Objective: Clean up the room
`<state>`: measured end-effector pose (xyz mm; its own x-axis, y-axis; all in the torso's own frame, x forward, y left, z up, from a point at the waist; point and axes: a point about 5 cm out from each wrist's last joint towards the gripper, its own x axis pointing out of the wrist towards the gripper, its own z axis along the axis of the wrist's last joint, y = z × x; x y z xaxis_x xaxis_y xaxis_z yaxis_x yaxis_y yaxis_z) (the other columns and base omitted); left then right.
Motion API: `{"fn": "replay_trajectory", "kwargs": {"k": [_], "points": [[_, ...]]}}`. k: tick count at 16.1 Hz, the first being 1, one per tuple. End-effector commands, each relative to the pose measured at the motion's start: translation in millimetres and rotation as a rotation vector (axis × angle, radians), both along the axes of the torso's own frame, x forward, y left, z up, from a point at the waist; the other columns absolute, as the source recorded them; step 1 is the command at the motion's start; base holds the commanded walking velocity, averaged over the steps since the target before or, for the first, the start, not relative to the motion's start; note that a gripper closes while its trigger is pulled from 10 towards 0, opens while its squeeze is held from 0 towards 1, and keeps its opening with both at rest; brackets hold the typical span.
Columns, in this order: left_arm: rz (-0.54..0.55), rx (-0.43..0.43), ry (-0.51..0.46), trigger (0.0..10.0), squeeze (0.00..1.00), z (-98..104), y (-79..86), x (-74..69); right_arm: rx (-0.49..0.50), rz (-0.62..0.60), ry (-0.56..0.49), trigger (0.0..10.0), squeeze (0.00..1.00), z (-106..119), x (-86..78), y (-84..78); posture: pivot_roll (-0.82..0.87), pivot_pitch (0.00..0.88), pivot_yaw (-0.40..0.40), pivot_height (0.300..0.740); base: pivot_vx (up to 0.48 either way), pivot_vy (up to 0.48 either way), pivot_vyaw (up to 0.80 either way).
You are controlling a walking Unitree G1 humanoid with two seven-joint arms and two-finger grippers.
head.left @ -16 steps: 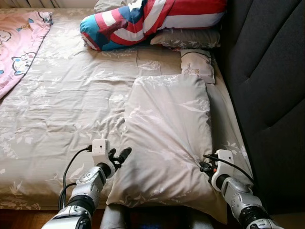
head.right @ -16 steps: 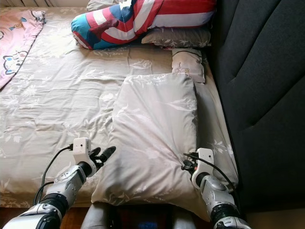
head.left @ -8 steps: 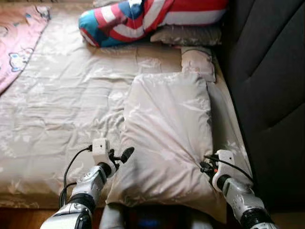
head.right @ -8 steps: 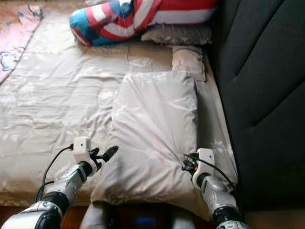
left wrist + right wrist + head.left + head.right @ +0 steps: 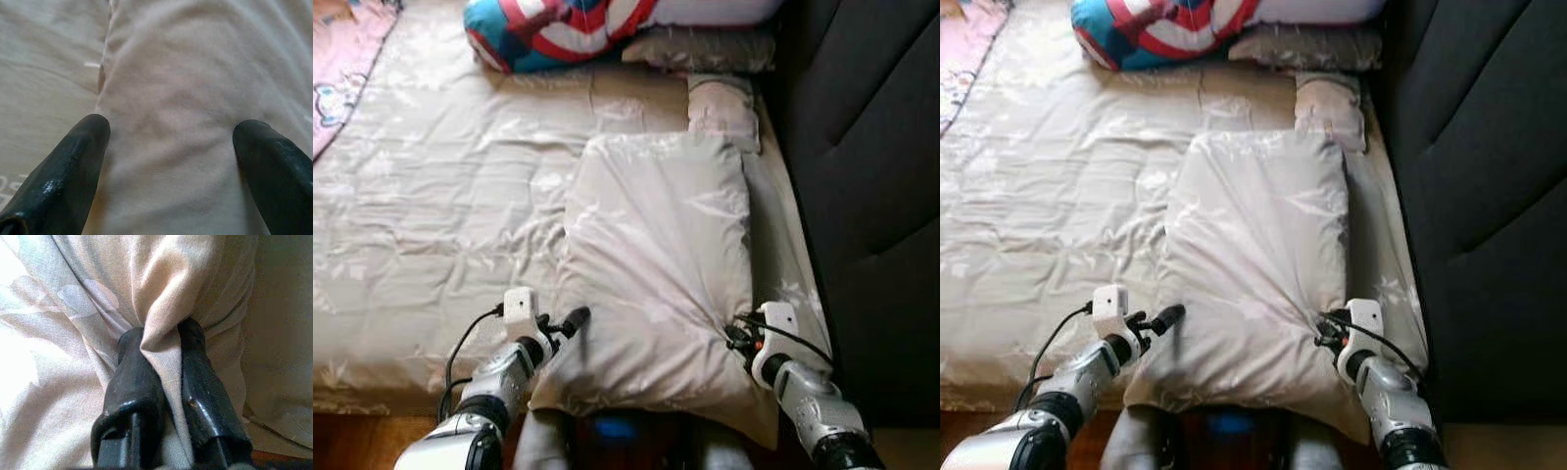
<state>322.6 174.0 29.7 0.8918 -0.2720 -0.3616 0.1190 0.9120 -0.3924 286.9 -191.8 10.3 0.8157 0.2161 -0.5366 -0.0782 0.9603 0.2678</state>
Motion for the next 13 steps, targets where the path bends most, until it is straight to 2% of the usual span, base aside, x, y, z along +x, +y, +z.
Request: {"fn": "replay_trajectory", "kwargs": {"k": [1, 4, 9, 10, 11, 13], "points": [[-0.022, -0.026, 0.09, 10.0, 0.0, -18, -5.8, -13.8, 0.003, -0.013, 0.185, 0.0, 0.0, -33, -34.6, -3.4, -0.15, 0.351, -0.08, 0.646, 0.0, 0.0, 0.0], [-0.091, -0.075, 0.118, 10.0, 0.0, -25, -18.6, -20.6, 0.005, -0.01, 0.187, 0.0, 0.0, -32, -39.8, -3.1, -0.16, 0.358, -0.08, 0.646, 0.0, 0.0, 0.0], [-0.145, -0.097, 0.127, 10.0, 0.0, -25, -35.3, -21.0, 0.009, -0.008, 0.18, 0.0, 0.0, -28, -43.0, -0.9, -0.17, 0.359, -0.077, 0.646, 0.0, 0.0, 0.0], [-0.16, -0.09, 0.128, 0.7, 0.0, -25, -38.5, -21.2, 0.01, -0.007, 0.181, 0.0, 0.0, -27, -44.4, -0.3, -0.16, 0.358, -0.076, 0.646, 0.0, 0.0, 0.0], [-0.181, -0.093, 0.124, 0.0, 0.0, -25, -41.5, -21.5, 0.011, -0.008, 0.182, 0.0, 0.0, -27, -45.2, 0.1, -0.16, 0.358, -0.073, 0.646, 0.0, 0.0, 0.0], [-0.196, -0.094, 0.11, 0.0, 0.0, -24, -45.8, -21.3, 0.015, -0.008, 0.184, 0.0, 0.0, -26, -46.6, 1.6, -0.16, 0.357, -0.073, 0.646, 0.0, 0.0, 0.0]]}}
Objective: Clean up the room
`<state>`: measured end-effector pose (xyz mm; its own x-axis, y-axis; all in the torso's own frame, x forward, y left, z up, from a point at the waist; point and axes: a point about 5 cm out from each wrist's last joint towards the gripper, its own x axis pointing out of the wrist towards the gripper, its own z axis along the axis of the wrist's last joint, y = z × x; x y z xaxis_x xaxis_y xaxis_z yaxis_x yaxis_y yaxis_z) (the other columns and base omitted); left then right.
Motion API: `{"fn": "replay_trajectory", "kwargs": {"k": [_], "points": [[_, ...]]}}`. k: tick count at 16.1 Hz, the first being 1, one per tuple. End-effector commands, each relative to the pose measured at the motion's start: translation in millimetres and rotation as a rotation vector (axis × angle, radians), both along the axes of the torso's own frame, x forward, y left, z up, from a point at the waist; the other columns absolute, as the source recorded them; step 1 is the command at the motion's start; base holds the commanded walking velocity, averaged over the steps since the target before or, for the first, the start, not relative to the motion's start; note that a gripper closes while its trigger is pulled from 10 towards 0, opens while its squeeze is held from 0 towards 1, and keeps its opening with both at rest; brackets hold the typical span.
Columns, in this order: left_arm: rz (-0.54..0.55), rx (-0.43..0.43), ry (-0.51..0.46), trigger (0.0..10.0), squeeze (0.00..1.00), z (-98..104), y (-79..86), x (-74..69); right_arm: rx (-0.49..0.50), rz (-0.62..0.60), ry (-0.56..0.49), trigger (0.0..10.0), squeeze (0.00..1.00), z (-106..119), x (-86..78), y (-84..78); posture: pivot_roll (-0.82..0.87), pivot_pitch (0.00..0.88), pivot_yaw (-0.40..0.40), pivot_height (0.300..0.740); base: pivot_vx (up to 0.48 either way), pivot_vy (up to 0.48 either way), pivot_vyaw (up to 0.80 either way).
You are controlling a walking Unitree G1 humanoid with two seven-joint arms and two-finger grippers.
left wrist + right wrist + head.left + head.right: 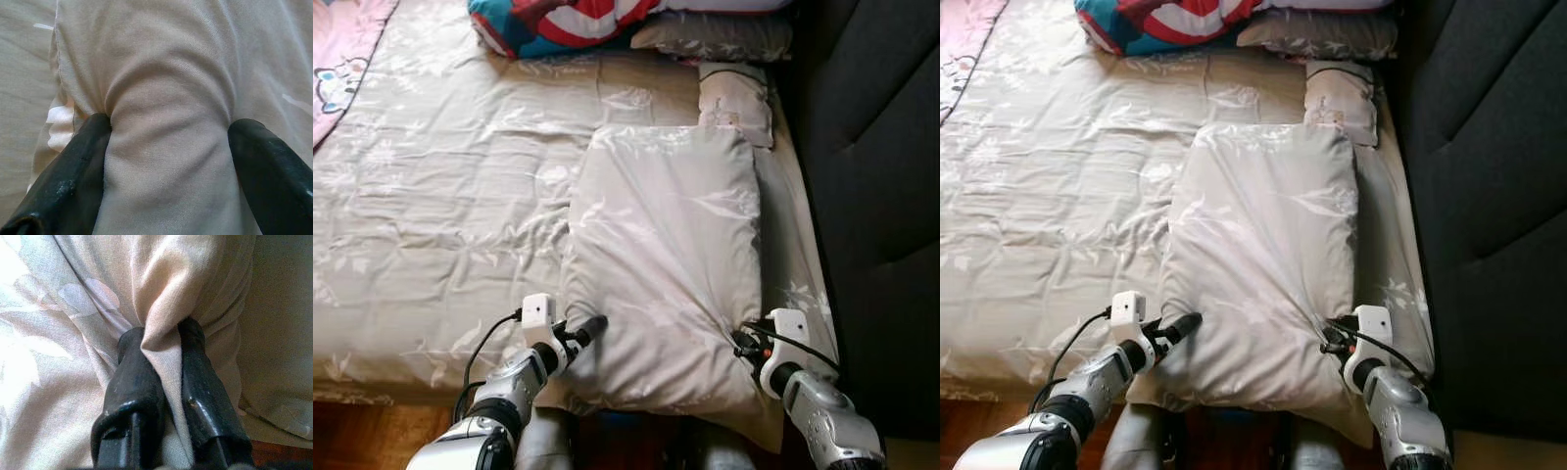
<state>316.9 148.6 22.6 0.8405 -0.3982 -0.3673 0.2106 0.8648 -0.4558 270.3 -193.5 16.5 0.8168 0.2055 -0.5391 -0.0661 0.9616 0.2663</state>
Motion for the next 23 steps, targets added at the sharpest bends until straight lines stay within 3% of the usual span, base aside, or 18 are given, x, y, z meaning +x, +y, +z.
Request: {"fn": "replay_trajectory", "kwargs": {"k": [1, 13, 19, 23], "points": [[-0.074, -0.027, 0.072, 0.0, 0.0, -16, -20.9, -14.8, 0.019, 0.003, 0.182, 0.0, 0.0, -32, -30.3, 4.2, -0.16, 0.355, -0.069, 0.646, 0.0, 0.0, 0.0], [-0.112, -0.038, -0.007, 0.0, 0.0, -6, -23.7, -8.5, 0.032, 0.004, 0.169, 0.0, 0.0, -31, -26.0, 14.2, -0.13, 0.353, -0.057, 0.646, 0.0, 0.0, 0.0], [-0.065, -0.039, -0.045, 0.0, 0.0, 5, -7.7, 1.8, 0.033, 0.0, 0.148, 0.0, 0.0, -29, -11.4, 17.9, -0.1, 0.337, -0.038, 0.646, 0.0, 0.0, 0.0], [-0.058, -0.042, -0.055, 0.0, 0.0, 9, -6.0, 4.8, 0.045, 0.012, 0.126, 0.0, 0.0, -25, -1.1, 26.4, -0.1, 0.309, -0.032, 0.646, 0.0, 0.0, 0.0]]}}
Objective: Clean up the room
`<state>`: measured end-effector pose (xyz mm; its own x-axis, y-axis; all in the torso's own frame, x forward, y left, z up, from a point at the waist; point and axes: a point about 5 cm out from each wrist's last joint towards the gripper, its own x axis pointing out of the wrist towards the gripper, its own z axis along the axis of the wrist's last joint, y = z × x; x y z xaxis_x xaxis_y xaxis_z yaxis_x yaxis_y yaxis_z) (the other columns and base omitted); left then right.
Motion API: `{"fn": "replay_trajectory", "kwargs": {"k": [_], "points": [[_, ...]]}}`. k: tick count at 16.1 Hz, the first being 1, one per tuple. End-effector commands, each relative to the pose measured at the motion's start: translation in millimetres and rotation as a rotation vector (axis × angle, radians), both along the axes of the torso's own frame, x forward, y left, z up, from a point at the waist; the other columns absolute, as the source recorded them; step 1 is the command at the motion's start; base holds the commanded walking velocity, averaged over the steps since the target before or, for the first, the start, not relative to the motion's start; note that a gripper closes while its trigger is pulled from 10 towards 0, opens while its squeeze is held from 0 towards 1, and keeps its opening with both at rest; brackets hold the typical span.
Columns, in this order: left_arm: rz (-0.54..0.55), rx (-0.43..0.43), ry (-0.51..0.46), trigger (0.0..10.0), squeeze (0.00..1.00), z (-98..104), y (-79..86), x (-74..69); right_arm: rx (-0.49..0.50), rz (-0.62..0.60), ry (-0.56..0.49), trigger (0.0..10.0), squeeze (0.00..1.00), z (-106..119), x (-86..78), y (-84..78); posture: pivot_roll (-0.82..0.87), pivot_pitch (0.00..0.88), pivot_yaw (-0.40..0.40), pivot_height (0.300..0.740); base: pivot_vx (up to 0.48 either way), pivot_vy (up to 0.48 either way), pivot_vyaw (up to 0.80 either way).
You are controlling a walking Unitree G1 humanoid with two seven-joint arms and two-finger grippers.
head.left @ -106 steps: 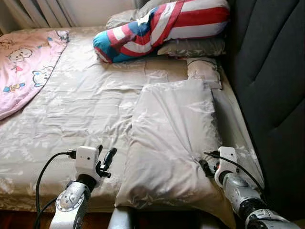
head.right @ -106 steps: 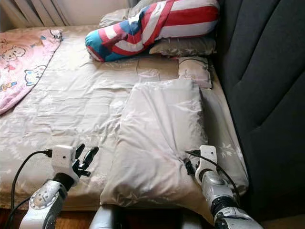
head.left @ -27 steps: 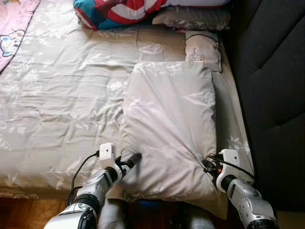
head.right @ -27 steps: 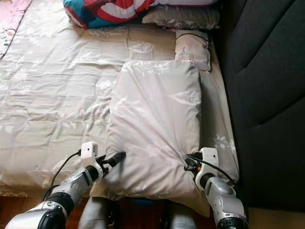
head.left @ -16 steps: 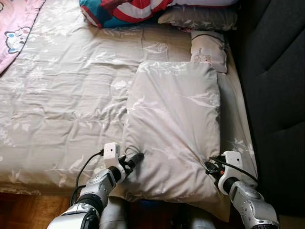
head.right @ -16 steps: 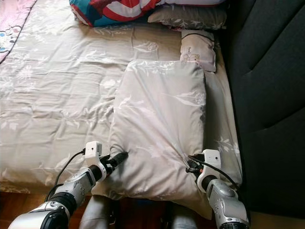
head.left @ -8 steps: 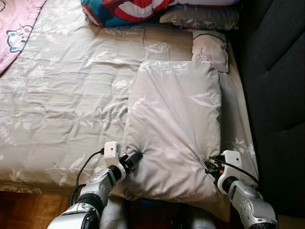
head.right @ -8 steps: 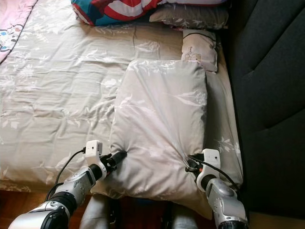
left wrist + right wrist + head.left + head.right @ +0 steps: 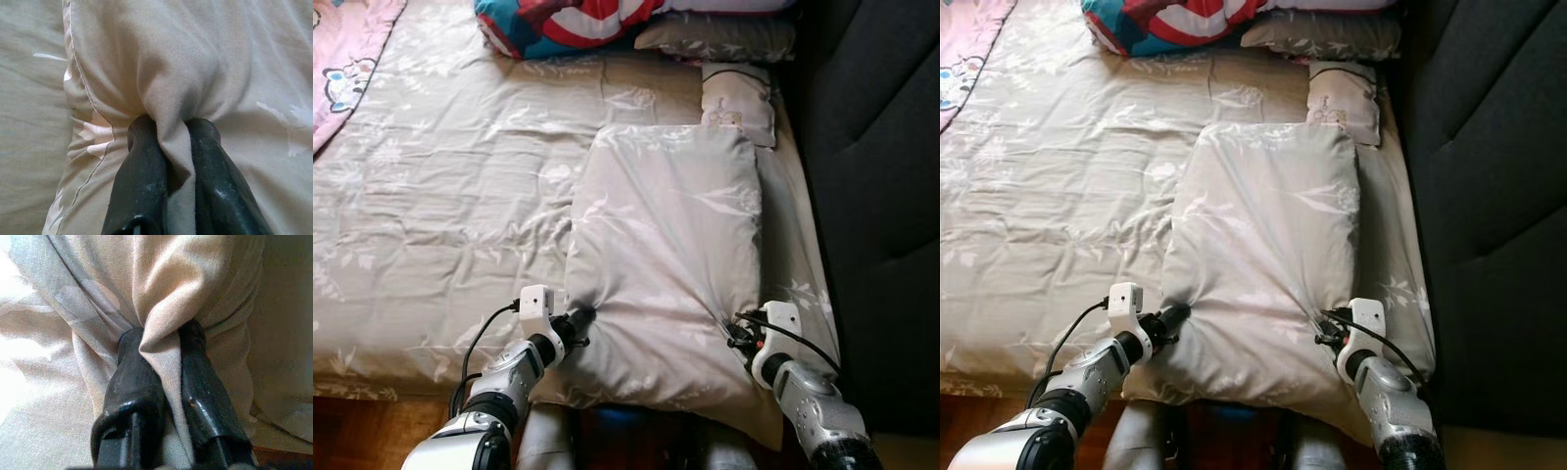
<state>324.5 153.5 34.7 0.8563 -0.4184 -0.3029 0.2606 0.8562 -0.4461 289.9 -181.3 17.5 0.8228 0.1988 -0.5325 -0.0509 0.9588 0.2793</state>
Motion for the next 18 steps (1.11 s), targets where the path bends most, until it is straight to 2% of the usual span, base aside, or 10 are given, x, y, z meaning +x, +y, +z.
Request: {"fn": "replay_trajectory", "kwargs": {"k": [1, 18], "points": [[-0.039, -0.036, 0.016, 0.0, 0.0, -4, -10.7, -3.1, 0.033, 0.03, 0.127, 0.0, 0.0, -26, -19.7, 14.4, -0.1, 0.302, -0.03, 0.646, 0.0, 0.0, 0.0], [-0.036, -0.069, -0.008, 0.0, 0.0, 5, -14.5, 4.0, 0.04, 0.017, 0.039, 0.0, 0.0, -20, -3.1, 20.5, -0.09, 0.202, -0.015, 0.646, 0.0, 0.0, 0.0]]}}
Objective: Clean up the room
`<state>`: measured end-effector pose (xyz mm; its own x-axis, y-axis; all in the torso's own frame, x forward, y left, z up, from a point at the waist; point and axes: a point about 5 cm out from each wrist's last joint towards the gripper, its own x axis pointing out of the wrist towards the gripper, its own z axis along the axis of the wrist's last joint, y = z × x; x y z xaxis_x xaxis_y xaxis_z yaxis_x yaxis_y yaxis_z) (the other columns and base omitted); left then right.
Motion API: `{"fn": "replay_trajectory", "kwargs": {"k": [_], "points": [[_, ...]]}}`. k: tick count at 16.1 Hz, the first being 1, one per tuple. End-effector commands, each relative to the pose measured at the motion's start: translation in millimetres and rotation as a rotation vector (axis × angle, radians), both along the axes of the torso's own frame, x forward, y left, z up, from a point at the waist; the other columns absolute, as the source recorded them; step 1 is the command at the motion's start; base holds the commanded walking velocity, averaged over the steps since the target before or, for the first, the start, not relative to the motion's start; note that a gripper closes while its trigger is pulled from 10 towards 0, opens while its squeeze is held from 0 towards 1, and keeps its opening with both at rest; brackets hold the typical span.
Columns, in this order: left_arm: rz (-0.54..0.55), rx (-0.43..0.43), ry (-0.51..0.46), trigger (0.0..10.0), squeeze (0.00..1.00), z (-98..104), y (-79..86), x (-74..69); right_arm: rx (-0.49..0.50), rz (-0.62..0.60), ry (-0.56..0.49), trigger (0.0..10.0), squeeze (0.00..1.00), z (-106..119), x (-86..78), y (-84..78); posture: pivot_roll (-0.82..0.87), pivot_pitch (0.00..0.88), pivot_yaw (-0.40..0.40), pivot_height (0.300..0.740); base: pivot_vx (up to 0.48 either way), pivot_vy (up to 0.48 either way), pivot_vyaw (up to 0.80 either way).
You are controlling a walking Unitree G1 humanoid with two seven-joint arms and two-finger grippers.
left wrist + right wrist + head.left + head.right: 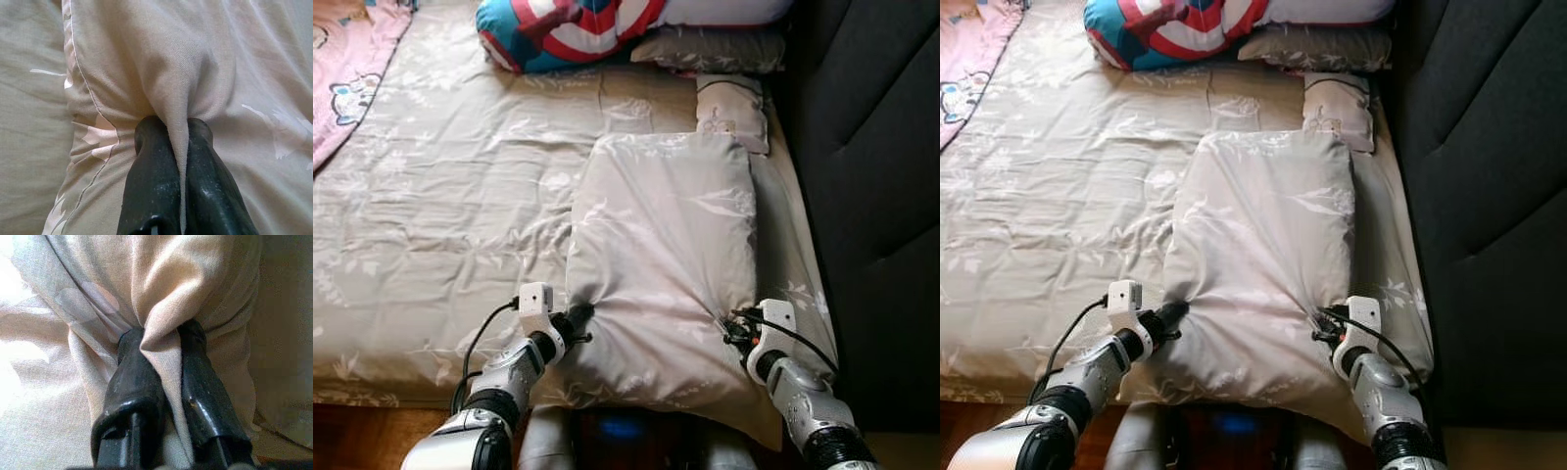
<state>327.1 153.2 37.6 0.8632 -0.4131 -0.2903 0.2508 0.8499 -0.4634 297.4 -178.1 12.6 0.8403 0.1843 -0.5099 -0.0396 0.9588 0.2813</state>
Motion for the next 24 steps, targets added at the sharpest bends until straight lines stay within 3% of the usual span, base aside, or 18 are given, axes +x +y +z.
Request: {"fn": "replay_trajectory", "kwargs": {"k": [1, 2, 3, 5, 10, 18, 19, 22, 24], "points": [[-0.048, -0.045, -0.005, 0.0, 0.0, 2, -14.1, 1.5, 0.036, 0.037, 0.061, 0.0, 0.0, -14, -10.2, 17.5, -0.09, 0.202, -0.015, 0.646, 0.0, 0.0, 0.0], [-0.008, -0.011, -0.008, 6.6, 0.0, 3, -10.1, 3.6, 0.024, 0.017, 0.014, 10.0, 0.0, -10, -6.3, 16.6, -0.09, 0.195, -0.012, 0.646, 0.0, 0.0, 0.0], [-0.002, 0.003, -0.023, 10.0, 0.0, 5, -8.8, 4.5, 0.025, 0.006, -0.009, 10.0, 0.0, -8, -5.0, 16.0, -0.09, 0.195, -0.012, 0.646, 0.0, 0.0, 0.0], [0.01, 0.054, -0.091, 10.0, 0.0, 10, -5.5, 6.2, -0.029, 0.002, -0.074, 10.0, 0.0, -3, -4.1, 13.2, -0.1, 0.181, -0.011, 0.646, 0.0, 0.0, 0.0], [0.098, 0.057, -0.182, 10.0, 0.0, 19, 8.1, 7.4, -0.042, -0.075, -0.199, 10.0, 0.0, 9, -4.0, 5.3, -0.09, 0.137, -0.015, 0.646, 0.0, 0.0, 0.0], [0.19, 0.052, -0.224, 10.0, 0.0, 25, 18.6, 7.0, -0.08, -0.122, -0.202, 10.0, 0.0, 6, -10.6, -5.1, -0.09, 0.043, -0.019, 0.74, 0.0, 0.0, 0.0], [0.182, 0.069, -0.23, 10.0, 0.0, 25, 17.6, 7.0, -0.082, -0.126, -0.203, 10.0, 0.0, 7, -10.1, -5.9, -0.1, 0.036, -0.017, 0.74, 0.0, 0.0, 0.0], [0.163, 0.236, -0.272, 10.0, 0.0, 27, 22.6, 5.7, -0.104, -0.127, -0.223, 10.0, 0.0, 10, -7.6, -8.6, -0.09, 0.011, -0.016, 0.74, 0.0, 0.0, 0.0], [0.179, 0.252, -0.273, 10.0, 0.0, 29, 29.5, 6.3, -0.119, -0.117, -0.237, 10.0, 0.0, 11, -5.7, -8.5, -0.09, 0.0, -0.014, 0.74, 0.0, 0.0, 0.0]]}}
